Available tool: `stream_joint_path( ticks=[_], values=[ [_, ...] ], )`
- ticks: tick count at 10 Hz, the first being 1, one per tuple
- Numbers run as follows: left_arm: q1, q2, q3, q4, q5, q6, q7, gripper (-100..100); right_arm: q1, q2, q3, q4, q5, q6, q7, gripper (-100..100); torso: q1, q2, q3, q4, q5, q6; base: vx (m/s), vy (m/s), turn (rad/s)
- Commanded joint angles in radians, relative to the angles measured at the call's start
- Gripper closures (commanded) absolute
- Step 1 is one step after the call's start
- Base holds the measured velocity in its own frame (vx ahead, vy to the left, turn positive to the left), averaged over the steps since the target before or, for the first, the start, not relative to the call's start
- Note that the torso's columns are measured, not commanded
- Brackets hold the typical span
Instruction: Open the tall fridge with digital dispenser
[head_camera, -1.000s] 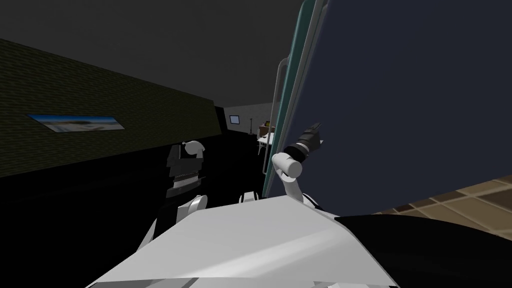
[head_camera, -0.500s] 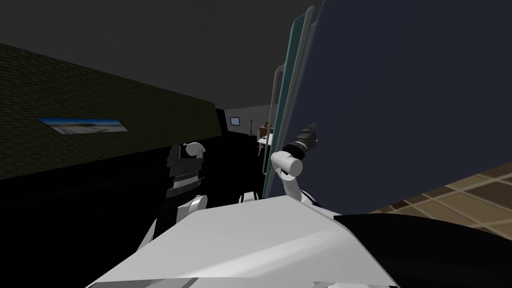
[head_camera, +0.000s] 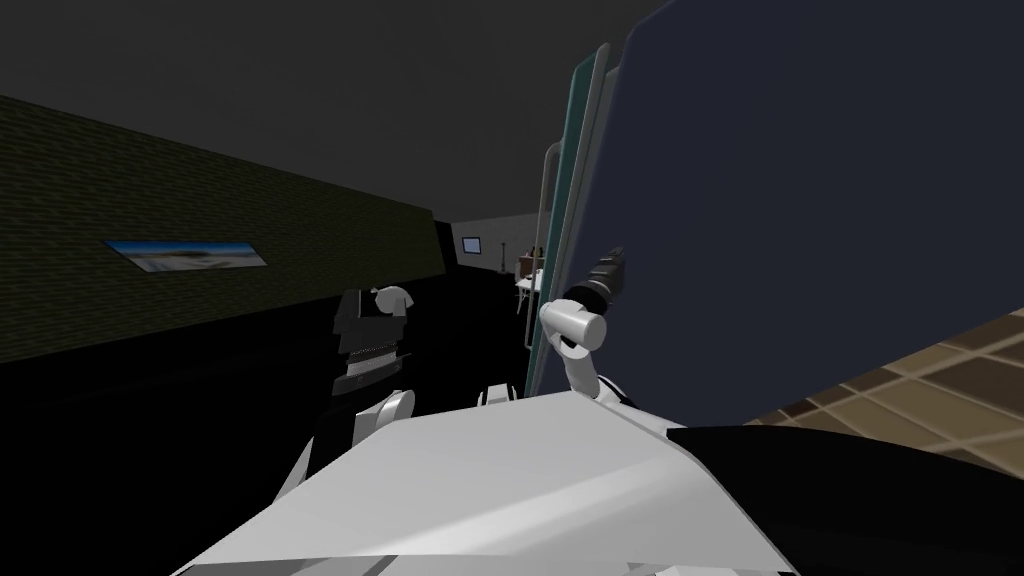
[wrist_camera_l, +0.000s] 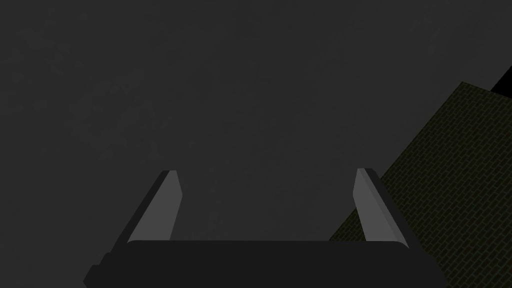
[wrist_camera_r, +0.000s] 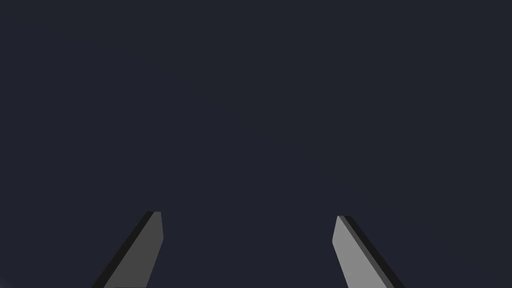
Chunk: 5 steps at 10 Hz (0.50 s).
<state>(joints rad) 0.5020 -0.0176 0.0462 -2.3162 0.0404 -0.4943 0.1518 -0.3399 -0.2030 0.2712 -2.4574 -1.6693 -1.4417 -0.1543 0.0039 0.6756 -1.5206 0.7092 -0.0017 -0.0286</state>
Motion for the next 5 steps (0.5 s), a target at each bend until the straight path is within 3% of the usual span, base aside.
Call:
stream_joint_path(
  ticks=[1, 2, 3, 5],
  values=[
    [0.000, 0.000, 0.000, 0.000, 0.000, 0.000, 0.000, 0, -0.022, 0.019, 0.034, 0.015, -0.062, -0.016, -0.021, -100, 0.001, -0.002, -0.002, -0.001, 0.001, -0.001, 0.000, -0.002, 0.055],
    [0.000, 0.000, 0.000, 0.000, 0.000, 0.000, 0.000, 0, -0.022, 0.019, 0.034, 0.015, -0.062, -0.016, -0.021, -100, 0.001, -0.004, -0.002, -0.003, -0.001, -0.001, 0.006, -0.002, 0.006],
    [0.000, 0.000, 0.000, 0.000, 0.000, 0.000, 0.000, 0, -0.045, 0.032, 0.042, 0.008, -0.091, -0.038, -0.024, -100, 0.000, -0.005, -0.002, -0.003, -0.002, -0.001, 0.006, 0.006, 0.001],
    [0.000, 0.000, 0.000, 0.000, 0.000, 0.000, 0.000, 0, -0.045, 0.032, 0.042, 0.008, -0.108, -0.038, -0.024, -100, 0.003, -0.007, -0.005, -0.003, 0.000, -0.003, 0.000, 0.009, 0.003]
  ],
)
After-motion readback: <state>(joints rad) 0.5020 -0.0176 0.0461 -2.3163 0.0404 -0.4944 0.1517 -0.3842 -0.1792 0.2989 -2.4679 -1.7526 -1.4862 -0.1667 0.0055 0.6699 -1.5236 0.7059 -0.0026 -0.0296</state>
